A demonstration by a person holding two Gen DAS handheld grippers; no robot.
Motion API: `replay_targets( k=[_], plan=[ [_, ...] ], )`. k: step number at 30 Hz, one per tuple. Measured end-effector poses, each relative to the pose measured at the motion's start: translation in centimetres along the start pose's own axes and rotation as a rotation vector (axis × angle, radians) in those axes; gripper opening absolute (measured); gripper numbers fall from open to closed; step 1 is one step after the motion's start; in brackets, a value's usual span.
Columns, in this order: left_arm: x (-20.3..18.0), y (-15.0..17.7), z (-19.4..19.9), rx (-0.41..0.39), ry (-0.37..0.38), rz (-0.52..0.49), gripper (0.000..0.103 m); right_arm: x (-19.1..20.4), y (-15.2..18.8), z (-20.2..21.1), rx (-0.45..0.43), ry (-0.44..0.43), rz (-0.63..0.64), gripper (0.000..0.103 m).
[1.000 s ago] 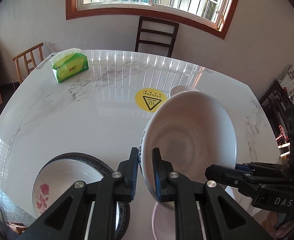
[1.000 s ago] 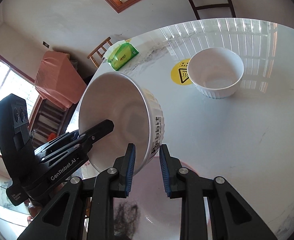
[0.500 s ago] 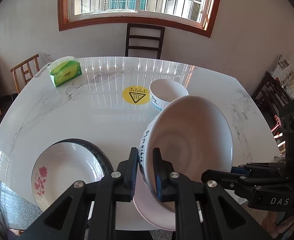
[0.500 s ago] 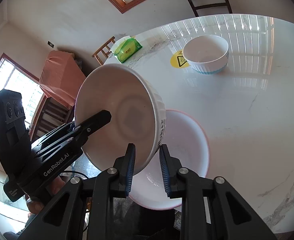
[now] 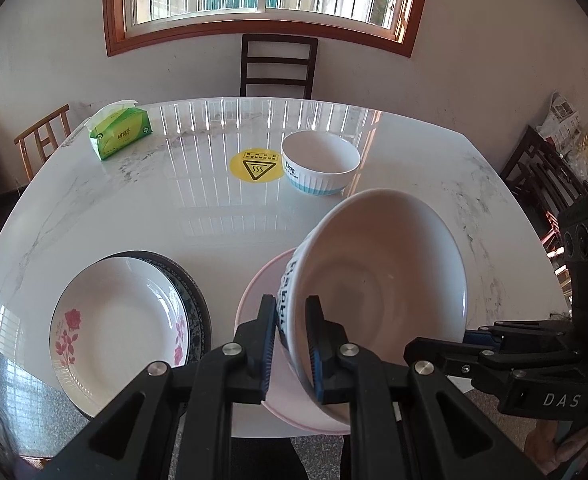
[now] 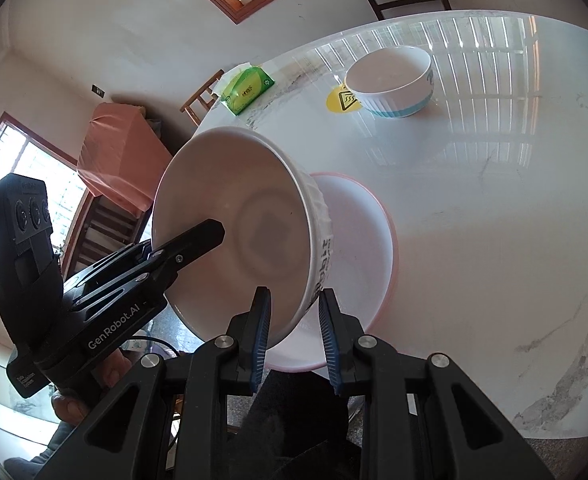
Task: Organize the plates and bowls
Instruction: 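Lower the Rabbit bowl into the pink bowl with both grippers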
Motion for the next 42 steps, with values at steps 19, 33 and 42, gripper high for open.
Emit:
replay_targets(
  k=[19, 33, 42],
  plan=[
    [-1.0, 2.3, -1.8, 0.071, 0.024, -0.007, 0.016, -1.5, 0.9, 0.1, -0.002, 0.001, -0.021, 0.025],
    [-0.9, 3.0, -3.2, 0.12, 0.051, 0.006, 0.016, -1.8, 0.8, -0.4, 0.007, 0.007, -0.034, 0.025],
    [-0.9, 3.5, -3.6, 0.136, 0.055, 0.005, 0.016, -1.9, 0.7, -0.5, 0.014, 0.012, -0.04, 0.025]
  ],
)
Point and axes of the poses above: each gripper's, at about its wrist camera, not at the fingertips, and z roughly against the way its jaws point, x to its left, y to its underside, the point moved 10 cm from there along -z, roughly the way its jaws point, and after that the axes turned 15 degrees about -z, right-handed, at the moved point
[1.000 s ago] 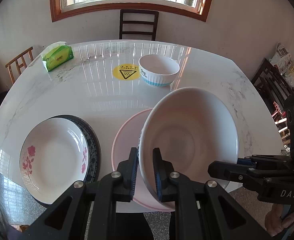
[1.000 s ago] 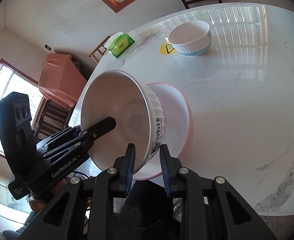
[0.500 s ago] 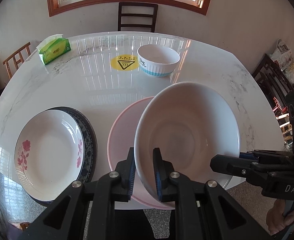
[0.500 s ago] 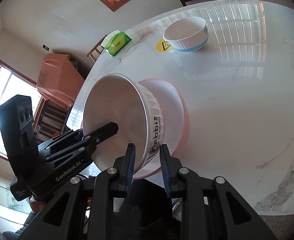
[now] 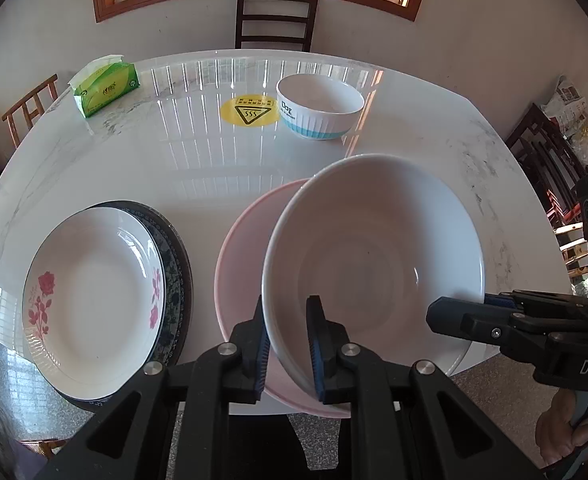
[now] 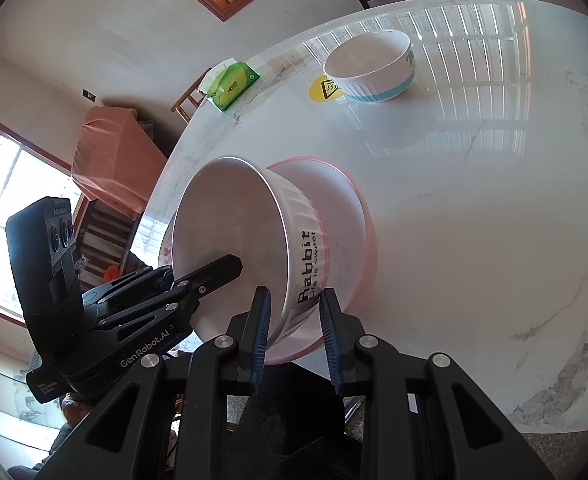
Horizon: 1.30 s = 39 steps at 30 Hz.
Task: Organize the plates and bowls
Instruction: 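Lower the Rabbit bowl into the pink bowl with both grippers, then open both grippers and release the Rabbit bowl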
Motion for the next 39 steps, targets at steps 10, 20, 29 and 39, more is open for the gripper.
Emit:
replay_targets(
  k=[10, 20, 29, 39],
  plan=[
    [-0.1, 0.2, -0.4, 0.032, -0.014, -0.019, 0.027, -0.3, -0.3, 0.0, -0.003, 0.003, -0.005, 0.026],
    [0.0, -1.0, 1.9, -0.052, -0.029, -0.029, 0.036, 0.3, -0.6, 0.9, -0.045, -0.007, 0.022, 0.026],
    [1.2, -1.6, 2.1, -0.068, 0.001, 0.012, 0.039, -0.4, -1.8, 2.8, -0.137, 0.02, 0.047, 0.036],
    [2.7, -3.1, 1.6, -0.059, 0.051, 0.068, 0.039, -2.8, -4.4, 3.6, -0.215, 0.107, 0.066, 0.05]
  ],
)
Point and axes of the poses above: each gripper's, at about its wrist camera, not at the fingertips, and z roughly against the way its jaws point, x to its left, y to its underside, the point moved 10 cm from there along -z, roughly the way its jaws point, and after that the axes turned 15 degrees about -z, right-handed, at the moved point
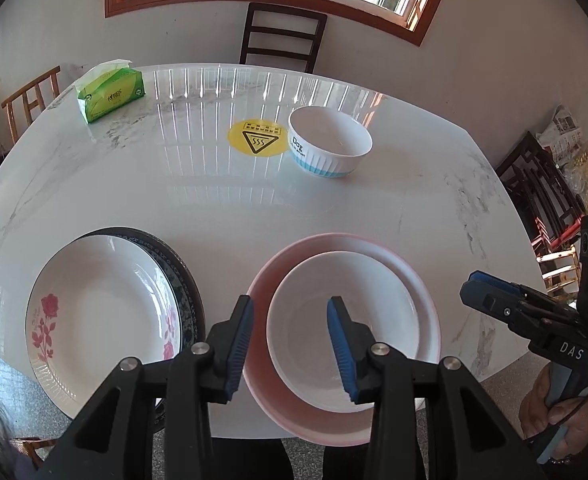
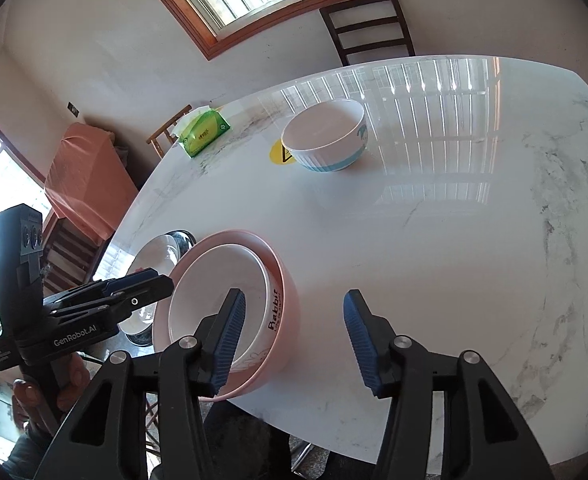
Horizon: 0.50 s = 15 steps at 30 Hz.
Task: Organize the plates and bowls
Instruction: 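Open both grippers and release the Rabbit bowl, then move both grippers to the blue-banded white bowl and close on its rim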
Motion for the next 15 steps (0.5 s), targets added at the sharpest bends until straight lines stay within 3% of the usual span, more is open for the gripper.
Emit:
replay_targets(
  k=[3, 6, 12, 15],
  plan=[
    [1.0, -1.1, -0.5, 0.007, 0.006, 0.024, 0.039, -0.8, -0.7, -0.5, 0.001, 0.005, -0.017, 0.052],
    [2.1, -2.1, -1.5, 0.028, 0.019, 0.052, 0.04, -1.7, -1.6, -1.2, -0.001, 0.012, -0.038, 0.063],
    [3.7, -4.6, -4.2, 0.056, 0.032, 0.072, 0.042, -3.3, -4.7, -2.1, -0.026, 0.039, -0.076, 0.063],
    [4.0, -5.6, -5.8, 0.087, 0.059, 0.07, 0.042, -3.8, -6.6, -2.3, -0.048, 0.046, -0.092, 0.076]
  ],
)
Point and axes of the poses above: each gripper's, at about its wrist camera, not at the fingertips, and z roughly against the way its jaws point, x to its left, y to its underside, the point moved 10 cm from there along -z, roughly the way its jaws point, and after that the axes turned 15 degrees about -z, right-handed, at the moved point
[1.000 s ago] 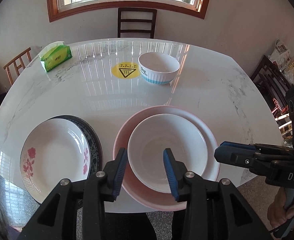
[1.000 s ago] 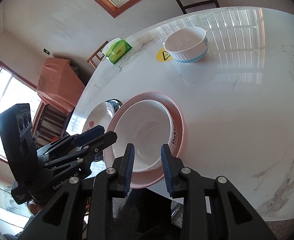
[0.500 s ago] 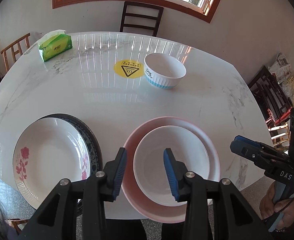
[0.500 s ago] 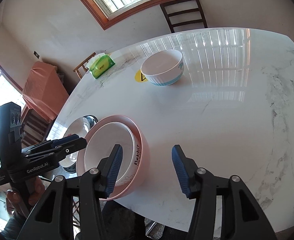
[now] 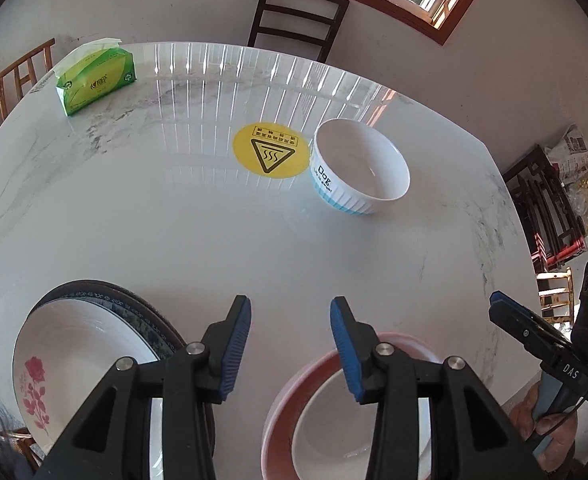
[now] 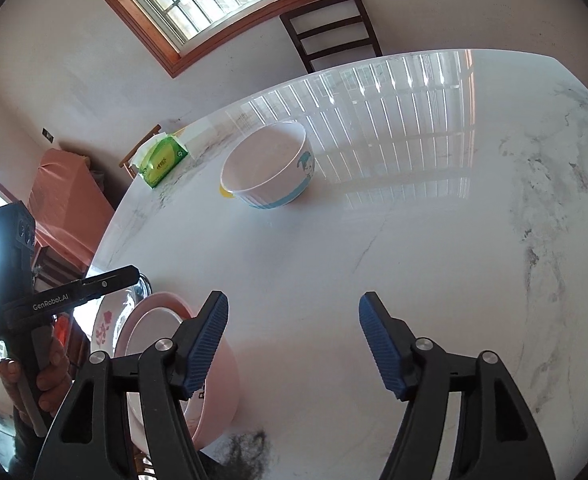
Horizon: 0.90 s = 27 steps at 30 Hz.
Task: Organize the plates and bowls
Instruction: 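Move both grippers to the blue-banded white bowl and close on its rim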
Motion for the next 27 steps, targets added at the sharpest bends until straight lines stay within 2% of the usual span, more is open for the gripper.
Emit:
replay_targets(
  k=[8, 15, 19, 27],
  plan=[
    [-0.2, -4.2, -3.4, 0.041, 0.024, -0.042, 0.043, 1.0, -4.7, -2.8, 0.027, 0.019, -0.001, 0.078],
    [-0.3, -8.5, -6.1, 0.045, 0.035, -0.05, 0.043, 2.2, -7.7, -6.5, 0.081, 0.029, -0.021, 0.077],
    [-0.4, -9.9, -7.8, 0.059, 0.032, -0.038, 0.043, 2.7, -9.0, -8.0, 0.102, 0.033, -0.025, 0.068],
    [-0.4, -11.0, -10.0, 0.081, 0.047, -0.02, 0.043, 3.8, -10.0, -9.7, 0.116, 0.072, 0.011, 0.066]
  ],
)
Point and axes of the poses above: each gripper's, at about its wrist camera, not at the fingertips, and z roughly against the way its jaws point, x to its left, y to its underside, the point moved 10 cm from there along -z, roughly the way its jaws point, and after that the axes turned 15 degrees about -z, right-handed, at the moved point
